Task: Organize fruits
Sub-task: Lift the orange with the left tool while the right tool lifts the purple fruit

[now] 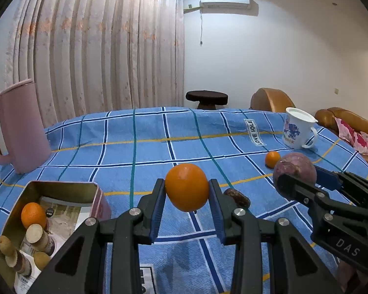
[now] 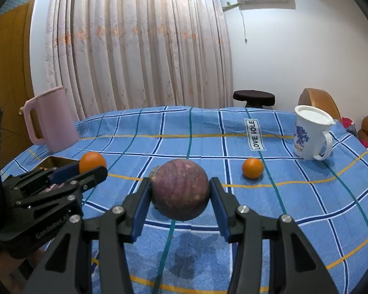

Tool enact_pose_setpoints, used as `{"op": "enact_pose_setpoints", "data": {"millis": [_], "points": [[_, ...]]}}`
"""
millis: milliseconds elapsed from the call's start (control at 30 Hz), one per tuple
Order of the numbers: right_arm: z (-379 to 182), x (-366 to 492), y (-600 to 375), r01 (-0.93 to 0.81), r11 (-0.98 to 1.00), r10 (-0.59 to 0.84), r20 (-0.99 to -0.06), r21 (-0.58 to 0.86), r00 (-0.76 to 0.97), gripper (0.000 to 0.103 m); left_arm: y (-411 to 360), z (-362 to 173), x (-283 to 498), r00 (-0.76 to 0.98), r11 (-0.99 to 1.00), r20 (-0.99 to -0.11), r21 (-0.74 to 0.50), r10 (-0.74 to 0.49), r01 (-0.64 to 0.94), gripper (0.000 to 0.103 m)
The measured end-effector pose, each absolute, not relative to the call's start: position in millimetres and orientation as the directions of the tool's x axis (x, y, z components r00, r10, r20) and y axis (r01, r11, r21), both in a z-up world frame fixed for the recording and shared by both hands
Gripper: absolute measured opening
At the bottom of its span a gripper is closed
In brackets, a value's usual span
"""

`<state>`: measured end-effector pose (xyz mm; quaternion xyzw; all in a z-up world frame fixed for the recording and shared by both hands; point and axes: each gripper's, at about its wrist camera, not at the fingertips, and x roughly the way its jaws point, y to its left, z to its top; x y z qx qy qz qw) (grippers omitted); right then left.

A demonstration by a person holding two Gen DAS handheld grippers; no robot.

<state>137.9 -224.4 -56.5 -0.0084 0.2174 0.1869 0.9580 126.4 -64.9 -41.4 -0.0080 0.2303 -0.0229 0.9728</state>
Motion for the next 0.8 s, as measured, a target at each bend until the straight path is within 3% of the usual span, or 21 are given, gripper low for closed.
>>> {"op": "enact_pose_setpoints", "data": {"millis": [800], "points": [[-51, 120, -226, -0.374, 0.927, 0.363, -0.334, 0.034, 0.87, 0.05, -66, -35, 109, 0.928, 1.0, -0.372, -0.007, -0.027, 0.026, 0.037]]}}
